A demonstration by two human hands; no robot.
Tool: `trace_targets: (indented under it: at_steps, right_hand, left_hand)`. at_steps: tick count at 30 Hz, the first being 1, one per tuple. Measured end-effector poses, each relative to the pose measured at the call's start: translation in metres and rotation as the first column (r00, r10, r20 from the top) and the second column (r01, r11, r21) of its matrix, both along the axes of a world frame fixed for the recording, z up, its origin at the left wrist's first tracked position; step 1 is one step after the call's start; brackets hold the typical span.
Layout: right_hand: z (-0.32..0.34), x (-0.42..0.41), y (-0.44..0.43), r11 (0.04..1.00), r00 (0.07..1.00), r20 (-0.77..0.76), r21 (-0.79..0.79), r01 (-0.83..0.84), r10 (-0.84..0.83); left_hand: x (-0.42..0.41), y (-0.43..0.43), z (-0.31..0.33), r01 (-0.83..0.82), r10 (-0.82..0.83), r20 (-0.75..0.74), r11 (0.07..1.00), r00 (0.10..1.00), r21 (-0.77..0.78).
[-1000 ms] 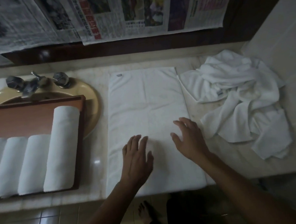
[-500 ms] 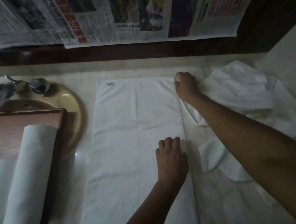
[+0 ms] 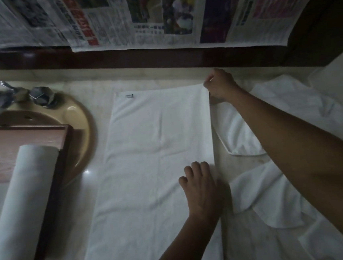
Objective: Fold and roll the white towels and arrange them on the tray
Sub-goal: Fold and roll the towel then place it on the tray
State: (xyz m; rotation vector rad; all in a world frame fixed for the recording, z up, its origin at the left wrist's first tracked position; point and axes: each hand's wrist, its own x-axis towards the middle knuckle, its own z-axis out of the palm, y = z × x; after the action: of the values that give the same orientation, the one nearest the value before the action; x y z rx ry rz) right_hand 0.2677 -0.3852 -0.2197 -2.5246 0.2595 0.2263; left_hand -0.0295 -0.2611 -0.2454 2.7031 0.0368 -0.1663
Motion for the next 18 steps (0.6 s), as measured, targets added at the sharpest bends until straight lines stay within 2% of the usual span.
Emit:
trace_targets:
  at_steps: [2,4,8,10,12,14,18]
  right_hand:
    - [0.0,-0.001,-0.002,0.996,1.0,0.013,0.088,0.02,-0.021]
    - [0.0,-0.002,-0.006,0.974,0.999,-0.01,0.222,0.038,-0.037]
    - [0.016,-0.007,-0.002,0.815,0.993,-0.107,0.571,0.1,-0.046]
    - [0.03,-0.011,0.008,0.758,0.994,-0.104,0.646,0.085,-0.023]
    - [0.039,-0.011,0.023,0.768,0.998,-0.06,0.64,0.026,0.016]
    - [0.044,-0.008,0.044,0.787,0.998,-0.003,0.615,-0.049,0.064]
    - [0.047,-0.001,0.091,0.87,0.973,0.145,0.437,-0.227,0.18]
  left_hand:
    - [0.002,0.0,0.002,0.029,-0.029,0.005,1.0,1.0,-0.006]
    - [0.004,0.004,0.004,0.025,-0.024,0.011,0.996,1.0,-0.089]
    - [0.011,0.031,0.028,-0.046,0.032,-0.043,0.926,0.999,-0.374]
    - [0.015,0.05,0.048,-0.118,0.075,-0.107,0.867,0.991,-0.484]
    - [0.018,0.073,0.063,-0.164,0.083,-0.172,0.827,0.982,-0.538]
    - [0.019,0.102,0.074,-0.226,0.065,-0.267,0.738,0.962,-0.636]
    - [0.02,0.149,0.088,-0.404,-0.003,-0.441,0.396,0.898,-0.825]
